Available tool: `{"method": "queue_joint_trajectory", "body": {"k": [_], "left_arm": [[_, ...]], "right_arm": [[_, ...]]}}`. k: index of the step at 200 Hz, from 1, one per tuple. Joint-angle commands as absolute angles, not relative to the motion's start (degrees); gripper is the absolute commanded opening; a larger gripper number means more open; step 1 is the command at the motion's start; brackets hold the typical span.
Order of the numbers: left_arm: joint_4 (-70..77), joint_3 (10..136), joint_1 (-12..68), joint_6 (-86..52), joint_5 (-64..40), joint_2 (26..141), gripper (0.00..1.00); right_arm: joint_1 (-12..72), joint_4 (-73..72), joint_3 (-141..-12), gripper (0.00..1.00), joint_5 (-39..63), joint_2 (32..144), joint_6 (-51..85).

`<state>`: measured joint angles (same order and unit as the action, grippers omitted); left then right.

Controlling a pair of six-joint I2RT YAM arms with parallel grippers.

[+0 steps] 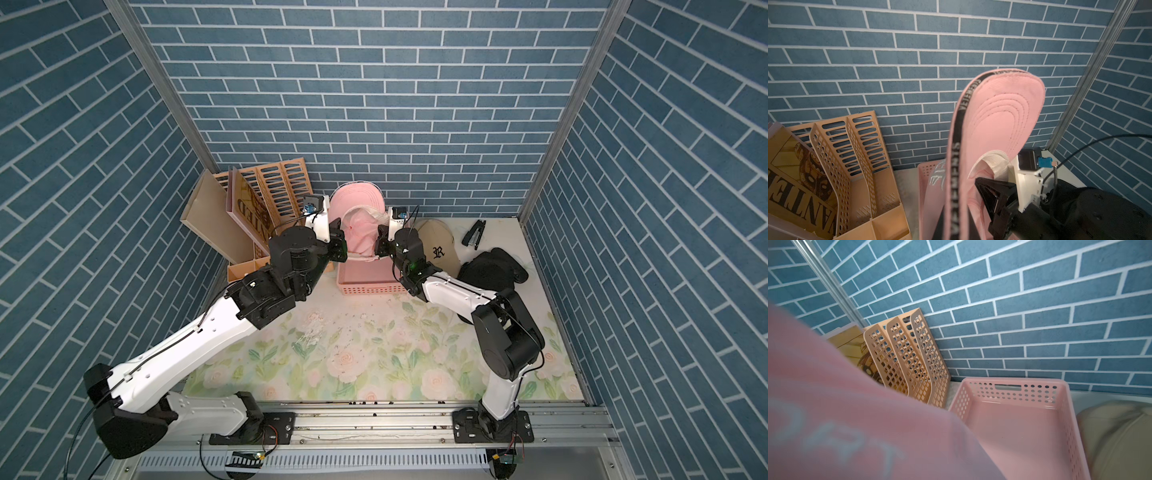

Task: Turn the baseball cap inside out
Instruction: Turn over the baseball cap.

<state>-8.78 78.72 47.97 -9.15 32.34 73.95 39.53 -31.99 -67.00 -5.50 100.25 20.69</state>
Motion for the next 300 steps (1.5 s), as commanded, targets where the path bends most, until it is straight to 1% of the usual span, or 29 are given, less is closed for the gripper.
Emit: {"method": "queue_joint_trajectory", "body": {"k": [1, 19, 43, 57, 68, 78, 109, 155, 189, 210, 228, 249, 261, 279, 300], "left_arm": [[-4.83, 79.63, 47.64, -8.21, 35.69, 74.76, 0.0], [-4.09, 79.13, 47.64, -8.48, 36.14, 76.18, 0.0], [-3.83, 78.24, 47.64, -10.31, 33.91, 77.01, 0.0], [-3.18, 77.18, 47.64, -11.17, 33.32, 76.97, 0.0], [-2.77, 76.53, 47.64, -11.42, 32.94, 77.04, 0.0], [-2.94, 76.55, 47.64, -11.8, 32.4, 77.37, 0.0], [-2.71, 76.42, 47.64, -13.35, 30.16, 77.28, 0.0], [-2.11, 76.88, 47.34, -13.38, 29.3, 77.67, 0.0], [-2.29, 77.21, 45.21, -14.66, 27.32, 77.13, 0.0], [-2.28, 76.83, 44.57, -14.79, 27.56, 76.74, 0.0], [-2.52, 76.96, 44.22, -14.52, 28.09, 76.22, 0.0], [-3.11, 77.28, 44.12, -14.33, 28.85, 75.91, 0.0], [-3.24, 76.81, 44.12, -14.45, 29.0, 75.89, 0.0], [-4.16, 76.05, 44.21, -15.31, 28.57, 76.5, 0.0], [-4.13, 74.63, 44.43, -16.04, 28.55, 76.68, 0.0]], "right_arm": [[40.84, -36.91, -63.63, 0.09, -2.9, 95.74, 20.02], [41.68, -41.23, -61.93, 0.1, -1.55, 93.68, 20.87], [41.83, -45.79, -62.01, 0.1, -1.03, 93.05, 25.21], [41.84, -48.63, -62.3, 0.08, -1.19, 93.3, 27.56], [41.88, -50.57, -63.13, 0.06, 0.54, 94.24, 28.52], [41.92, -49.97, -65.34, 0.0, 2.12, 95.74, 28.39], [42.1, -49.31, -70.36, 0.0, 3.94, 100.15, 26.52], [42.8, -48.17, -75.23, 0.0, 25.45, 105.83, 26.17], [42.77, -42.61, -75.41, 0.0, 39.87, 107.23, 20.34], [42.71, -37.19, -75.72, 0.0, 44.85, 107.4, 16.52], [42.65, -29.29, -76.52, 0.0, 44.55, 107.13, 11.8], [41.75, -25.85, -75.37, 0.0, 35.79, 105.45, 10.8], [40.99, -28.37, -73.76, 0.0, 31.11, 103.88, 12.52], [40.69, -36.86, -70.52, 0.0, 25.66, 101.01, 15.85], [40.7, -39.98, -72.36, 0.0, 22.09, 100.78, 18.7]]}}
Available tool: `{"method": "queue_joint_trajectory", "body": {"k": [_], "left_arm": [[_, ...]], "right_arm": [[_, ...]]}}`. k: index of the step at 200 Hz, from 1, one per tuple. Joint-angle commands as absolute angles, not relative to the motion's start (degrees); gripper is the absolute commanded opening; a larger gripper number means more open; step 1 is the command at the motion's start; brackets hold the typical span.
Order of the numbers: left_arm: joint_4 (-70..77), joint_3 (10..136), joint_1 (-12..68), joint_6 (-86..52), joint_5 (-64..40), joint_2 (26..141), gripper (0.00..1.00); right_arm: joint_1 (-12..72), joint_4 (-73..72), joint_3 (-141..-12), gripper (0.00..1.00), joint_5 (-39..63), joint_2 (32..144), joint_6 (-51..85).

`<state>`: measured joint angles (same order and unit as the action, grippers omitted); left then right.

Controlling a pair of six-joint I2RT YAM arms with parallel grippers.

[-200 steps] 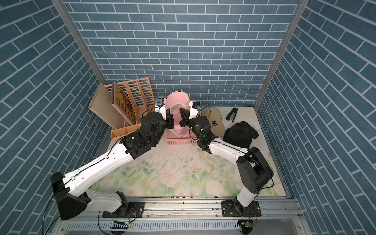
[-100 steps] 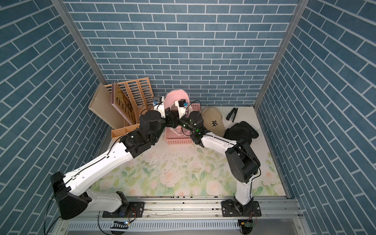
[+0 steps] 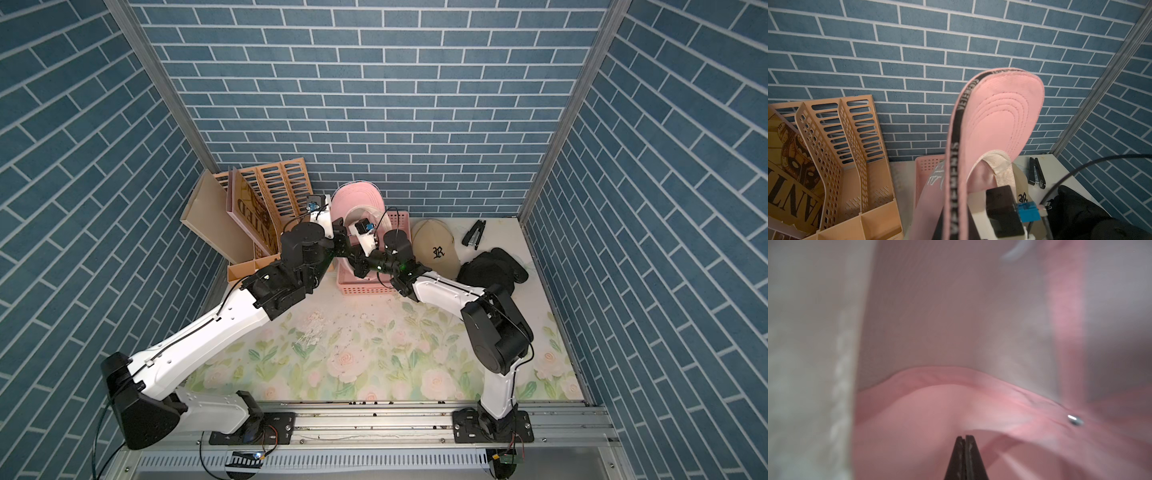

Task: Turn the baseball cap inside out
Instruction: Turn over the baseball cap.

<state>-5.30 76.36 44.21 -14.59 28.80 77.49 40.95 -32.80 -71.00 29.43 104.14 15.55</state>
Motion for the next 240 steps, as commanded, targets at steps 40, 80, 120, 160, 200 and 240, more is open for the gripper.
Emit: {"method": "queue_joint_trajectory", "body": {"k": [40, 80, 120, 160, 200, 240], "left_arm": [[-4.23, 74.58, 44.38, -17.41, 26.55, 77.02, 0.0], [-2.15, 72.93, 44.47, -18.81, 24.71, 76.36, 0.0], [-2.25, 71.02, 44.55, -19.51, 24.82, 75.22, 0.0], [-2.2, 70.32, 44.56, -18.92, 27.51, 73.35, 0.0], [-1.6, 71.26, 44.56, -17.77, 31.69, 72.4, 0.0], [-1.56, 73.51, 44.5, -14.84, 35.15, 75.22, 0.0]], "right_arm": [[40.7, -41.84, -75.68, 0.0, 15.55, 102.56, 19.6], [40.66, -53.44, -70.49, 0.0, 1.18, 103.15, 25.41], [40.7, -60.11, -68.95, 0.0, -15.22, 107.05, 34.45], [41.08, -47.95, -74.57, 0.0, -18.94, 110.4, 37.71], [42.39, -42.11, -71.32, 0.0, -18.54, 108.29, 35.4], [43.73, -39.21, -70.17, 0.0, -8.24, 102.89, 32.43]]}}
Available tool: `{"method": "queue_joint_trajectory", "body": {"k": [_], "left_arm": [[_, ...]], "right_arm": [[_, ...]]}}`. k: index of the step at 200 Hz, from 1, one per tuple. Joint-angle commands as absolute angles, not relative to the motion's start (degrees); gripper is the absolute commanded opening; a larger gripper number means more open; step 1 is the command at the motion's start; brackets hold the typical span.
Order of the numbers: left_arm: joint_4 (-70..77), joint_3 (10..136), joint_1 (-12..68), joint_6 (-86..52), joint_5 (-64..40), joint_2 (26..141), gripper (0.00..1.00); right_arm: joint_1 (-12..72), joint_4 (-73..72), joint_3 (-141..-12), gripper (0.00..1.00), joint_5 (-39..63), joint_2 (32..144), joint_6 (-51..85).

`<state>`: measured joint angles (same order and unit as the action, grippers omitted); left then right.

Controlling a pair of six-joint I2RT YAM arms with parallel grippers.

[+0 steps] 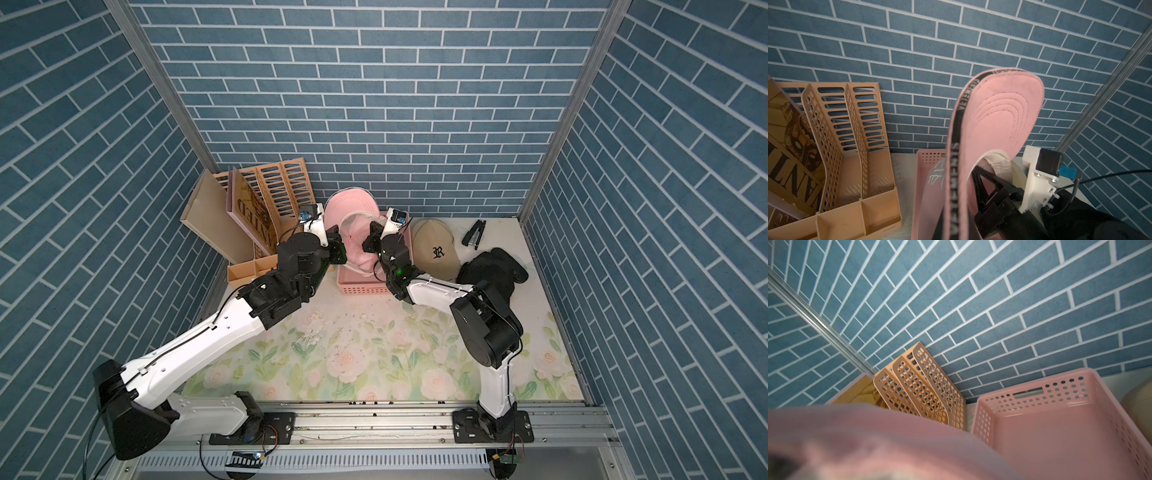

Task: Turn the baseball cap inside out
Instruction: Turn over the baseball cap.

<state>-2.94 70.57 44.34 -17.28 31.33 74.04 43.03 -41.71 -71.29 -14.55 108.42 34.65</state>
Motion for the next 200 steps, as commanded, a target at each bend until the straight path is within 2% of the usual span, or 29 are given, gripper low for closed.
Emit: {"method": "queue_joint_trajectory", "body": {"k": [1, 54, 85, 119, 140, 176, 200], "left_arm": [[-1.57, 73.54, 44.48, -14.85, 35.2, 75.32, 0.0], [-1.58, 74.87, 44.48, -16.43, 32.7, 76.39, 0.0], [-3.72, 76.62, 44.52, -16.86, 31.03, 76.82, 0.0], [-4.8, 78.17, 44.47, -17.23, 27.95, 77.26, 0.0], [-5.53, 78.66, 44.04, -17.25, 27.89, 76.8, 0.0], [-7.03, 79.68, 43.07, -16.96, 27.85, 76.16, 0.0], [-7.14, 80.05, 42.95, -16.96, 28.15, 75.92, 0.0]], "right_arm": [[43.75, -39.34, -70.02, 0.0, -7.9, 102.73, 32.43], [45.66, -50.13, -64.11, 0.0, 7.23, 97.67, 25.01], [45.64, -51.68, -64.17, 0.0, 11.45, 98.23, 21.29], [45.91, -41.75, -76.35, 0.0, 36.0, 105.54, 16.17], [46.32, -39.73, -75.38, 0.0, 42.64, 105.32, 12.15], [46.32, -25.15, -74.71, 0.0, 45.79, 102.96, 1.57], [46.03, -22.46, -71.44, 0.0, 40.54, 101.08, -0.78]]}}
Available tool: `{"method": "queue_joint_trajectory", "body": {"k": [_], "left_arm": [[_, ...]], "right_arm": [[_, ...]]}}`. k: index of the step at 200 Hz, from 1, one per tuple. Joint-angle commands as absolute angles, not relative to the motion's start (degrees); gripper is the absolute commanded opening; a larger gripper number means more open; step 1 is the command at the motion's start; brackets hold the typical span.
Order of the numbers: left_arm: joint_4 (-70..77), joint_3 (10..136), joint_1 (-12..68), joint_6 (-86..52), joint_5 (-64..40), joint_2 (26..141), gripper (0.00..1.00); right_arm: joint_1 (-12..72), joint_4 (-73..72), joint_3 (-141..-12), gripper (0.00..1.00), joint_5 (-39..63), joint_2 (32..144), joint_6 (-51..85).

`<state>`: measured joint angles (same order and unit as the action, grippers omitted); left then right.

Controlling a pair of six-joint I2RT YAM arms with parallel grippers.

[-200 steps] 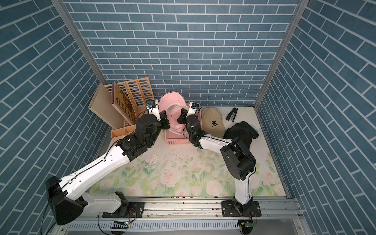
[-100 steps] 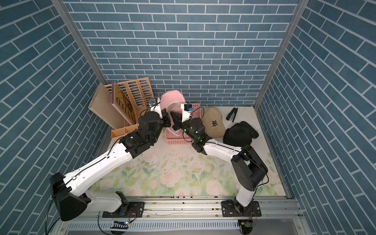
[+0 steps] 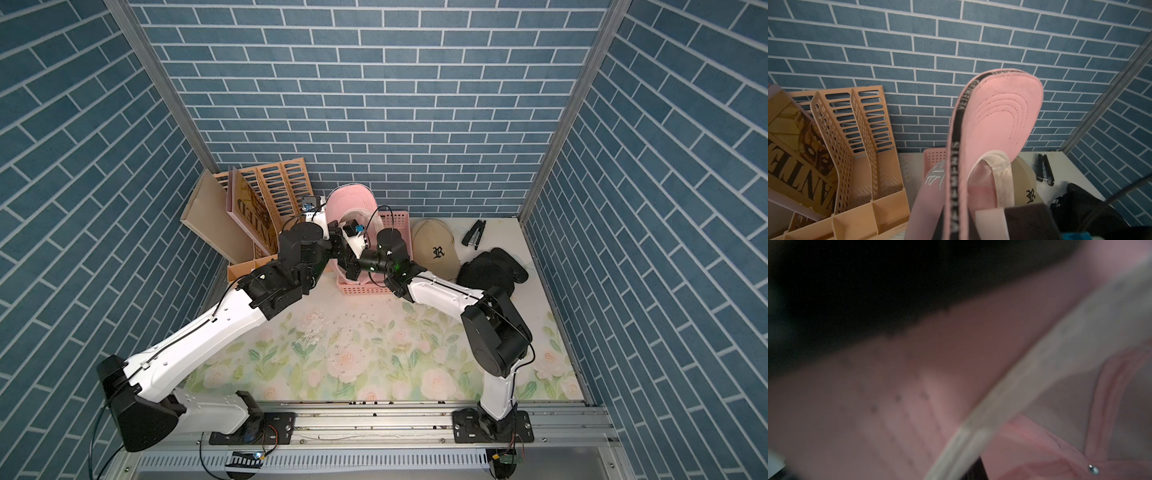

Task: Turn the baseball cap inside out
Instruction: Turn over the baseball cap.

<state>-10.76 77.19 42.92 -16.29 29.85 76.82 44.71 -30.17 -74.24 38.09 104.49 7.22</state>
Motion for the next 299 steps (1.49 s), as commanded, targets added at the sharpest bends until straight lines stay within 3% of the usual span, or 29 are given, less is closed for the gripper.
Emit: {"method": "queue_joint_trajectory", "body": {"k": [1, 41, 84, 115, 154, 187, 251, 282, 299], "left_arm": [[-7.17, 80.06, 42.92, -16.96, 28.18, 75.89, 0.0], [-8.5, 80.33, 42.89, -17.19, 28.8, 76.68, 0.0], [-7.67, 79.23, 43.17, -19.92, 25.15, 78.09, 0.0], [-7.47, 80.01, 44.02, -20.39, 23.64, 79.57, 0.0], [-7.42, 79.99, 45.31, -20.4, 24.03, 79.82, 0.0], [-7.6, 79.45, 45.29, -18.53, 28.62, 78.84, 0.0], [-2.85, 77.42, 45.39, -10.47, 41.65, 80.08, 0.0], [1.07, 75.57, 45.41, -7.15, 45.06, 82.04, 0.0], [4.61, 72.77, 45.61, -4.25, 46.38, 81.08, 0.0]], "right_arm": [[46.0, -22.44, -71.27, 0.0, 40.27, 100.99, -0.78], [43.33, -31.65, -63.62, 0.0, 23.67, 93.16, 6.06], [42.2, -39.23, -64.01, 0.0, 2.94, 91.14, 14.66], [40.74, -39.89, -69.64, 0.0, -1.0, 97.56, 16.79], [37.17, -43.25, -70.92, 0.0, -9.25, 103.83, 31.68], [36.78, -36.34, -72.37, 0.0, -9.56, 105.38, 33.79], [38.41, -38.17, -63.32, 0.48, 0.64, 97.37, 32.26], [38.52, -38.66, -63.23, 0.56, 7.69, 93.93, 32.99], [38.37, -36.88, -62.26, 0.59, 6.67, 90.85, 35.18]]}}
